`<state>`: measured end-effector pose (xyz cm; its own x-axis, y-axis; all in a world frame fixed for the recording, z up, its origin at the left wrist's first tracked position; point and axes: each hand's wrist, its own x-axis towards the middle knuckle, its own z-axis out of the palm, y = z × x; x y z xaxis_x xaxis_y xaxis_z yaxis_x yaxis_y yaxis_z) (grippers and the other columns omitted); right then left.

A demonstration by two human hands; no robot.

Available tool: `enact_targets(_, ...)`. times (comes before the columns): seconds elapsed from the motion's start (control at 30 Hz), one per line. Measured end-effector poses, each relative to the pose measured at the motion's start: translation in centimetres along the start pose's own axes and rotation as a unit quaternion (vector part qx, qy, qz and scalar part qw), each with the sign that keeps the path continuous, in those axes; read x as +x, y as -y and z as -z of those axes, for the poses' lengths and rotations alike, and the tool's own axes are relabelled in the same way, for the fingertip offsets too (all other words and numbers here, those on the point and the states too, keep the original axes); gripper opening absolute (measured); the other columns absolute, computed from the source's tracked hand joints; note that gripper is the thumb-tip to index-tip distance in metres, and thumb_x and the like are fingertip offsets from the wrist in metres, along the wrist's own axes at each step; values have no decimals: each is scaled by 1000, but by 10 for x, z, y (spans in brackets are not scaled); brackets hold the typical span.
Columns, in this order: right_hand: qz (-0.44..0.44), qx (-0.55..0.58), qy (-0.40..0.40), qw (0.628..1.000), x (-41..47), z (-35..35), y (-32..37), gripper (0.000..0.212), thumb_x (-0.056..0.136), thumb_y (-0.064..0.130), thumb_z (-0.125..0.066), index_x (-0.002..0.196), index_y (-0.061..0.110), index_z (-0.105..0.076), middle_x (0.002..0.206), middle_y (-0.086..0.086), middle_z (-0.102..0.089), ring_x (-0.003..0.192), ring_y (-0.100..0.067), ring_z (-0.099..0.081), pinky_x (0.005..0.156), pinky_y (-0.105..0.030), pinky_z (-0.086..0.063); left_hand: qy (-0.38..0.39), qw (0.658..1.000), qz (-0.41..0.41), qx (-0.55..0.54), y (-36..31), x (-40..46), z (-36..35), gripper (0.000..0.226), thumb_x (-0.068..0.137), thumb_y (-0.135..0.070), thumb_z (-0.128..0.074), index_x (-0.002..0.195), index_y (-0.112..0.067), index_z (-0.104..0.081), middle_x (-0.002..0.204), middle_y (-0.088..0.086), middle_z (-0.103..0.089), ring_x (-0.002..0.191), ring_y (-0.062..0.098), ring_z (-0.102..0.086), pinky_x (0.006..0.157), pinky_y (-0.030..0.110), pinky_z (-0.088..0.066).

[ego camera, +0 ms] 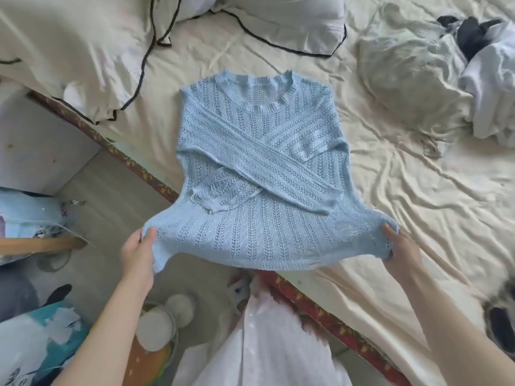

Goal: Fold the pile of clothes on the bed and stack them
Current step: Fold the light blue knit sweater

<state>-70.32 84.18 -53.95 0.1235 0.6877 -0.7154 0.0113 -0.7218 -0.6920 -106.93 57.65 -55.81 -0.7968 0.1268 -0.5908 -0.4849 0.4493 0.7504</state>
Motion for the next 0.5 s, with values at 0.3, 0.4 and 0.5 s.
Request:
enact_targets(0.3,56,67,30,996,62,-82,79,23,96,1,-48,85,16,-62,65,7,-68,61,-7,-64,55,-19,-53,-19,994,-107,3,-100,77,-71,19,91,-20,-58,73,-25,-59,78,-4,-57,78,17,-51,71,32,-42)
enact_targets(0.4,77,41,56,995,92,-115,105,43,95,0,-47,66,17,-73,57,12,-66,54,-2,-63,54,-16,-51,-23,994,-107,1,-122,112,-97,27,88,-20,-60,63,-20,-48,73,4,-45,72,17,-40,67,33,-32)
enact_targets(0.5,87,11,60,994,127,-148,123,34,95,1,-49,74,17,-70,69,3,-68,63,-7,-63,60,-19,-52,-28,994,-106,4,-138,146,-124,34,88,-21,-62,60,-19,-42,65,0,-37,63,14,-35,62,31,-29)
